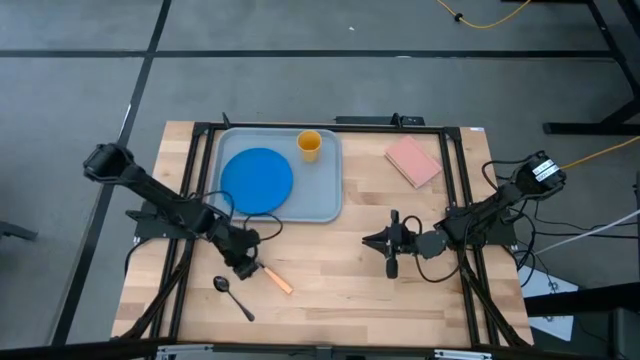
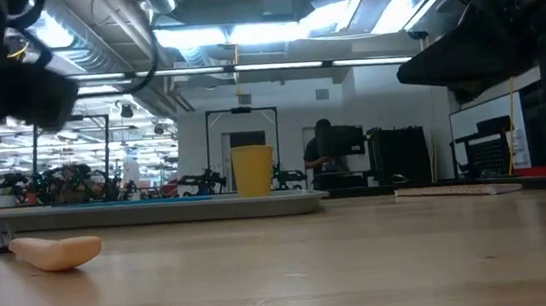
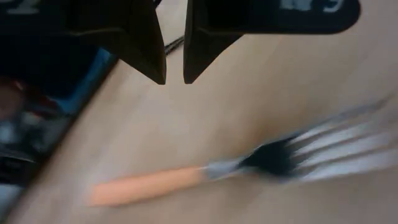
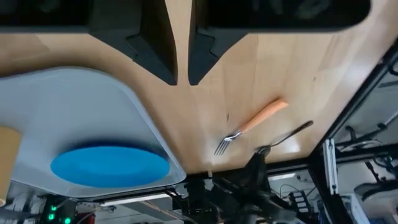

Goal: Pick and place plate/cup/fork/spoon on tray
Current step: Adjust the light orange fork

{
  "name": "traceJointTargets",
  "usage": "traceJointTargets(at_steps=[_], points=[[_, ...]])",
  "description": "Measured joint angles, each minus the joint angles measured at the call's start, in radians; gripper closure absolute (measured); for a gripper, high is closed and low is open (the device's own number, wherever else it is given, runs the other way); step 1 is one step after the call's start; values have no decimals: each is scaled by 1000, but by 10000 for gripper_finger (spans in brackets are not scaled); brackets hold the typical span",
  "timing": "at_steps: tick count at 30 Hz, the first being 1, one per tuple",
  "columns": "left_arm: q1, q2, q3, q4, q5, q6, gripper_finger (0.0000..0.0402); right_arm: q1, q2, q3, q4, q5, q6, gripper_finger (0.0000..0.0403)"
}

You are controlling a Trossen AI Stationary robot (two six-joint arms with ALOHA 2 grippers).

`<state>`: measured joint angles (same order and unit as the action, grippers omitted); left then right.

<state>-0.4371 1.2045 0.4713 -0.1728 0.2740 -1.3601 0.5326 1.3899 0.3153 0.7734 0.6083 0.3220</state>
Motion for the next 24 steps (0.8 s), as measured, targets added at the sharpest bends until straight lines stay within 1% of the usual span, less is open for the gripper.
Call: traceJointTargets(at_steps=[2,4,6,9,16,18,24], points=[[-27,0,0,-67,-34,-88,353,0,0,0,0,0,-16,358],[-45,0,0,-127,-89,-139,355,0,0,0,0,0,-19,358],[-55,9,0,-157,-138,-156,359,0,0,0,0,0,-26,358],[-55,35,0,-157,-197,-156,369,0,0,0,-1,0,-49,358],[-45,118,4,-147,-196,-157,398,0,0,1,-6,0,-65,358],[-39,127,7,-149,-201,-154,399,0,0,1,-7,0,-65,358],[13,135,39,-162,-226,-52,400,0,0,1,-7,0,-64,358]])
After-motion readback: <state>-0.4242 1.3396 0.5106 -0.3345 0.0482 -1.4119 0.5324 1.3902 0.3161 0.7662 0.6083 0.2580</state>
